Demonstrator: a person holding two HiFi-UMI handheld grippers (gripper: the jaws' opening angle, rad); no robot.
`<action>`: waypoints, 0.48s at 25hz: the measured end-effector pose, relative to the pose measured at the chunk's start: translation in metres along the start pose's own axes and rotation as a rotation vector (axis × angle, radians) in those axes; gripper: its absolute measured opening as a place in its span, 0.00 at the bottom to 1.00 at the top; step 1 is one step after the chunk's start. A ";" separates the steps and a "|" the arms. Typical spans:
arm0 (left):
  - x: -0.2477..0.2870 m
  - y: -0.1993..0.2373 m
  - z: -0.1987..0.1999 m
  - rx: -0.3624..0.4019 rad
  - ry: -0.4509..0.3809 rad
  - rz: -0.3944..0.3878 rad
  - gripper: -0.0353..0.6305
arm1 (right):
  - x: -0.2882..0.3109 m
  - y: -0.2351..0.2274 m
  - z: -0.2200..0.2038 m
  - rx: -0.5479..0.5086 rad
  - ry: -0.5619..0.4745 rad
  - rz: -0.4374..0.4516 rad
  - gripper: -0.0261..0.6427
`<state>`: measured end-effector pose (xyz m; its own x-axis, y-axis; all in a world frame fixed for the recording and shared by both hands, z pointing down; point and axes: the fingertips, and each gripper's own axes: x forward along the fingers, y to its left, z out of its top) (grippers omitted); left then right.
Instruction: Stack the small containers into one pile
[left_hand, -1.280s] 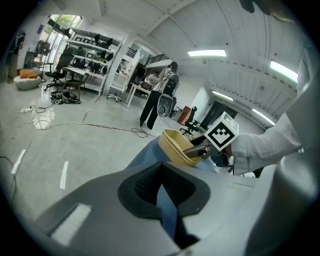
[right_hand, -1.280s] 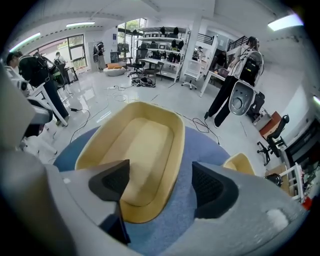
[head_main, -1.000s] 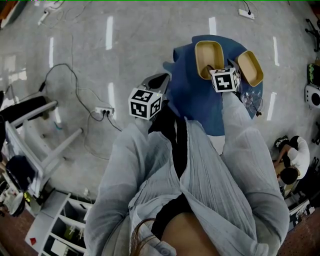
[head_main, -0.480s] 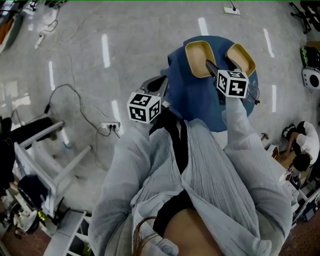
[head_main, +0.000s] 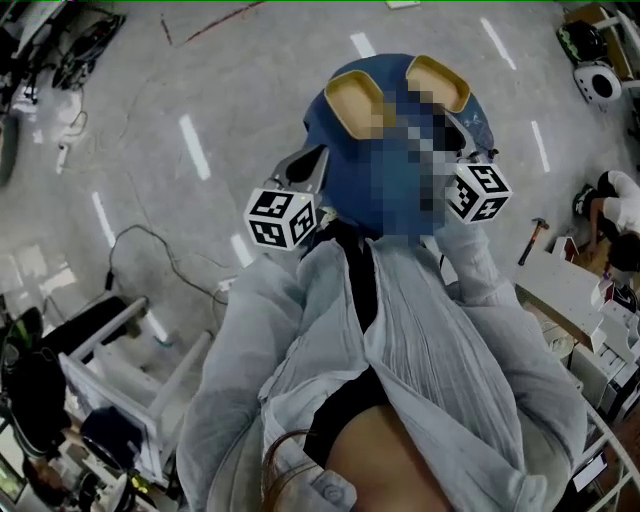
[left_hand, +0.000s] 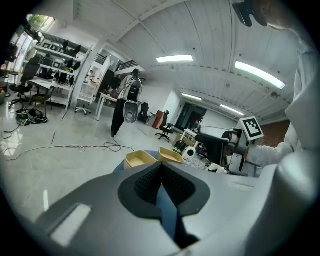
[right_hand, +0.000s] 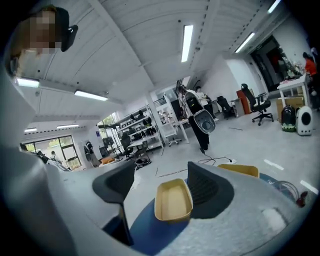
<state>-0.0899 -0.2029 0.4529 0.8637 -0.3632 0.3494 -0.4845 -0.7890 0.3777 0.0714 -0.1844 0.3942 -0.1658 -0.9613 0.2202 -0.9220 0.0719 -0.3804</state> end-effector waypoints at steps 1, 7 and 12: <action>0.003 -0.006 0.000 0.009 0.005 -0.022 0.07 | -0.011 -0.001 0.001 0.004 -0.014 -0.012 0.52; 0.027 -0.031 -0.008 0.045 0.045 -0.085 0.07 | -0.054 -0.021 0.004 0.002 -0.022 -0.075 0.51; 0.052 -0.057 -0.004 0.050 0.038 -0.087 0.07 | -0.080 -0.053 0.030 -0.019 -0.024 -0.074 0.51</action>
<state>-0.0184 -0.1747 0.4532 0.8961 -0.2736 0.3496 -0.3994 -0.8407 0.3656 0.1438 -0.1198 0.3695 -0.0893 -0.9701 0.2255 -0.9378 0.0056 -0.3471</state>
